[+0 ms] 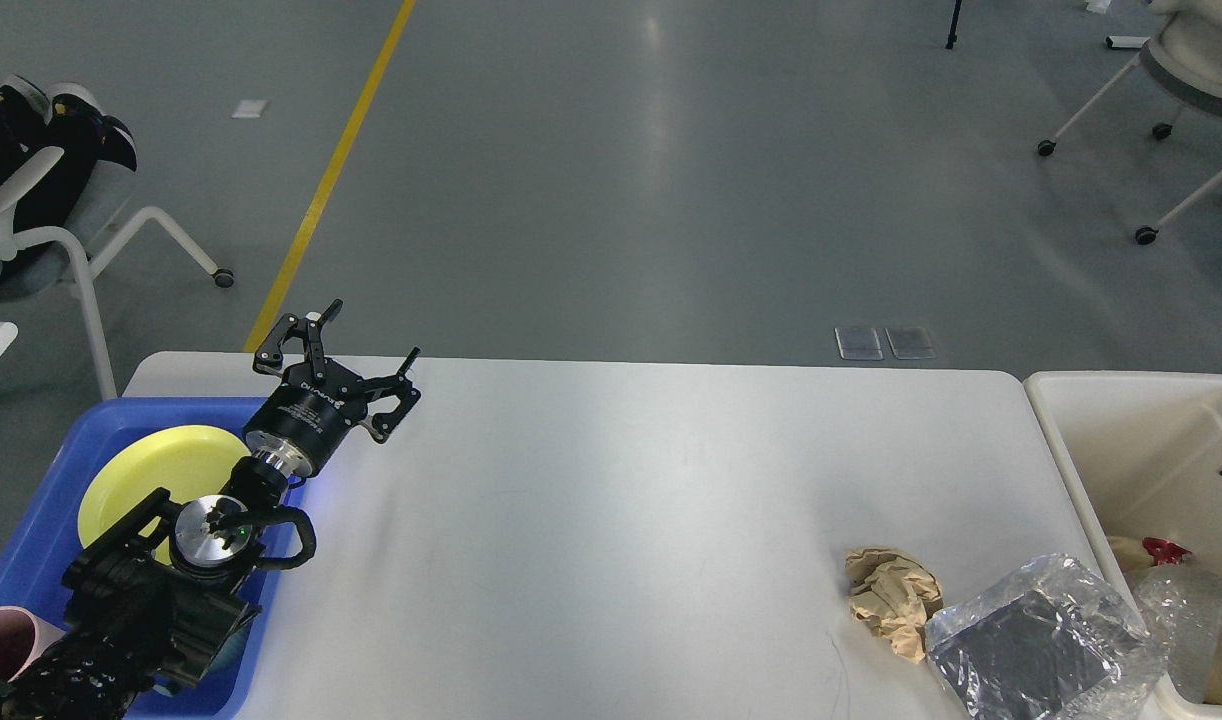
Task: Tidy desktop
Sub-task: 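Move the right gripper back down toward the black plastic bag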
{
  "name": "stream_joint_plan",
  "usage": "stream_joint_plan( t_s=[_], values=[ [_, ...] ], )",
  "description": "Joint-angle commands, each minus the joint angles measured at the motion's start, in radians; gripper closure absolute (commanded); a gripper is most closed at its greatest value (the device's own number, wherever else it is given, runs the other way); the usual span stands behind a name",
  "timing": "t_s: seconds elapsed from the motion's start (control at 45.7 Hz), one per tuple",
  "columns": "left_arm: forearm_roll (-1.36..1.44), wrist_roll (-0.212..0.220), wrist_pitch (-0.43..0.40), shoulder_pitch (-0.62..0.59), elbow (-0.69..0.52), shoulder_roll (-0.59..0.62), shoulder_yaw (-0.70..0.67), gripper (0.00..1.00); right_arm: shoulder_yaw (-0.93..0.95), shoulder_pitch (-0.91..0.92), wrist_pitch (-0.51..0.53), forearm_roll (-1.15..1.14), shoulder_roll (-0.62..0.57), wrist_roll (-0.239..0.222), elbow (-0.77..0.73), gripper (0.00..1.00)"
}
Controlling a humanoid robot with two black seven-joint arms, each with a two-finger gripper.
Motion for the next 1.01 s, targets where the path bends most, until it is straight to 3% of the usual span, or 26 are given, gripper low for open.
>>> stream_joint_plan(
  t_s=[0.0,0.087,0.284,0.503,0.678,0.984],
  values=[
    [0.000,0.000,0.000,0.000,0.000,0.000,-0.001,0.04,-0.116,0.203,0.073,-0.003,0.029,0.004,0.050,0.00],
    [0.000,0.000,0.000,0.000,0.000,0.000,0.001,0.04,-0.180,0.348,0.194,-0.006,0.103,0.002,0.051,0.00],
    [0.000,0.000,0.000,0.000,0.000,0.000,0.001,0.04,-0.242,0.588,0.600,-0.005,0.240,-0.005,0.128,0.00],
    [0.000,0.000,0.000,0.000,0.000,0.000,-0.001,0.04,-0.280,0.856,0.814,0.000,0.299,-0.004,0.418,0.00],
    [0.000,0.000,0.000,0.000,0.000,0.000,0.001,0.04,-0.293,1.005,1.082,0.005,0.368,-0.002,0.479,0.00],
    [0.000,0.000,0.000,0.000,0.000,0.000,-0.001,0.04,-0.305,1.232,1.082,0.069,0.379,-0.004,0.597,0.00]
  ],
)
